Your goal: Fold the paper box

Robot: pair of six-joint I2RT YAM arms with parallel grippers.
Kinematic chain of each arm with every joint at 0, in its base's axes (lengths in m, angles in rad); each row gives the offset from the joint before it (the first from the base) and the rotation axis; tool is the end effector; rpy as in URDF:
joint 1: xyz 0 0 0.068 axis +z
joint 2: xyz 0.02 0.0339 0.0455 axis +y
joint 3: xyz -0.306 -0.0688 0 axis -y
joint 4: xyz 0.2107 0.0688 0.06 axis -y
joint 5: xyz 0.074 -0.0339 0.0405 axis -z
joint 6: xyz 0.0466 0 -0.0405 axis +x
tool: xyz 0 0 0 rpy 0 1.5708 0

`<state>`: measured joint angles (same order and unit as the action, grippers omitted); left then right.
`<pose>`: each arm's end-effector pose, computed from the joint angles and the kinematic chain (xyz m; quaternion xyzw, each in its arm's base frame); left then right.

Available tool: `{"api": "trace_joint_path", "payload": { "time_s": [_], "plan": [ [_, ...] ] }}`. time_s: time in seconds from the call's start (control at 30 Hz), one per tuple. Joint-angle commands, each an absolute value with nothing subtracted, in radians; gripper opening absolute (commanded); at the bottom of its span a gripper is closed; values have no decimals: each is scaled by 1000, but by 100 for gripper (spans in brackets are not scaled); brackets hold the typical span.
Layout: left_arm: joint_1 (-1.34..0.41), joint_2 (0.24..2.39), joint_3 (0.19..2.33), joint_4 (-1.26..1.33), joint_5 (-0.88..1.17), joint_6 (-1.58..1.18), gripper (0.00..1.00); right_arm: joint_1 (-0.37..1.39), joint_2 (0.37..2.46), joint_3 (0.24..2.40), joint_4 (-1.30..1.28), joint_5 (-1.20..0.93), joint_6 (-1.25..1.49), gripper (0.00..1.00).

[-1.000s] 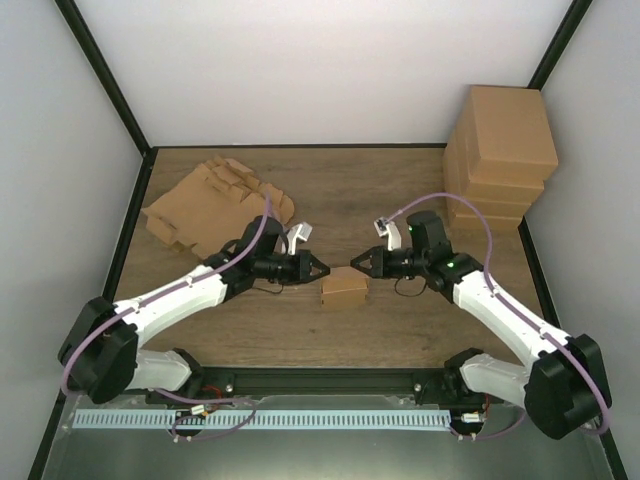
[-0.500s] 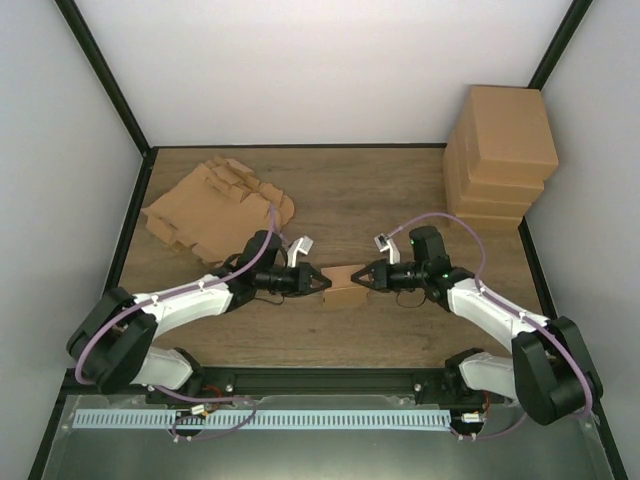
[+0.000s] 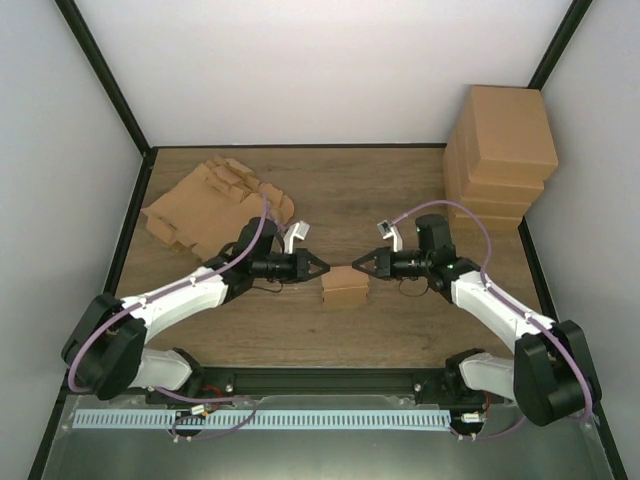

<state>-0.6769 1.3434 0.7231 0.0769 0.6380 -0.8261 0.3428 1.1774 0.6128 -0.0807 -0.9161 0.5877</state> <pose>0.1796 -0.1799 0.2804 0.0920 0.8362 -0.5181 0.1545 0.1708 0.1002 0.2725 -0.0979 0.8207 0.5333 0.1803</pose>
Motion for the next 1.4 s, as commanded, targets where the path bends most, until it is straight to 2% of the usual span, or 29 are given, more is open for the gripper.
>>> {"api": "trace_joint_path", "payload": {
  "time_s": [0.0,0.3,0.67,1.03,1.23,1.37],
  "plan": [
    [-669,1387,694,110,660,-810,4,325,1223,593,-32,-970,577,1],
    [-666,1486,581,243,674,-838,4,283,1340,457,151,-1018,575,1],
    [-667,1405,715,108,715,-801,4,278,1238,542,84,-1097,563,1],
    [-669,1535,560,260,716,-827,4,279,1402,416,221,-1031,568,1],
    [-684,1487,598,128,702,-809,4,279,1327,476,6,-947,493,1],
    [-776,1437,611,-14,655,-819,4,279,1256,470,-175,-851,501,2]
  ]
}}
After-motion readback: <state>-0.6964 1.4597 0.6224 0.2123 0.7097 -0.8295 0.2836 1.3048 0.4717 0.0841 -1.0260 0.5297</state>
